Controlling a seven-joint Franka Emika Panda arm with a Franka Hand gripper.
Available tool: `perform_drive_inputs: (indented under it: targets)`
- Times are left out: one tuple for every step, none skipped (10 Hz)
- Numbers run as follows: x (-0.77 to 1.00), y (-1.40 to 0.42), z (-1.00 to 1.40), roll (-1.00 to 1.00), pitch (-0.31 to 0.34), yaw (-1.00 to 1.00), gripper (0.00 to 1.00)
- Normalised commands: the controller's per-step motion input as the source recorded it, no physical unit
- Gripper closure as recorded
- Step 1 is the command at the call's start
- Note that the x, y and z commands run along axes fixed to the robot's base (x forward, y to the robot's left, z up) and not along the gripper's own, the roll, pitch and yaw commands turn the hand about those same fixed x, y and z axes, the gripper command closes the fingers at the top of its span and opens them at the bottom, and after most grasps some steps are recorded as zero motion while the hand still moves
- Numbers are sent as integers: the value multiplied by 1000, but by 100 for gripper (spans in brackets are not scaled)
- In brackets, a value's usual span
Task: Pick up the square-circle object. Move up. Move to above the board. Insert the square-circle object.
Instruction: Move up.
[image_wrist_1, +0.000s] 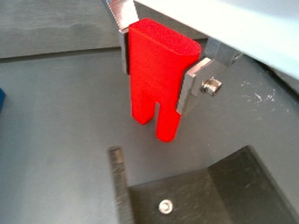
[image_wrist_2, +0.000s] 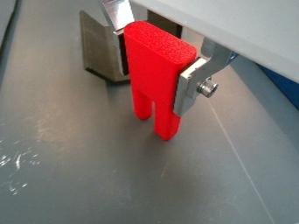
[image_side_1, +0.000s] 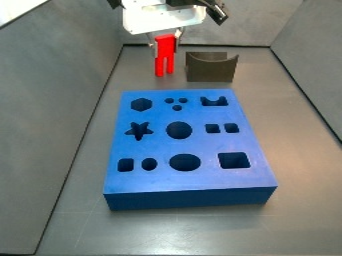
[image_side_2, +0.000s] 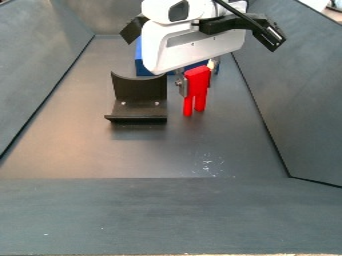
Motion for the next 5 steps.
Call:
perform_drive_inputs:
  targets:
    - [0,0,833,0,0,0,100]
    - [25,-2,820,3,-10,28,100]
    - [18,-3,766,6,-1,26,100]
    - [-1,3,533,20,10,18,100]
    - [-7,4,423,27,17,15,100]
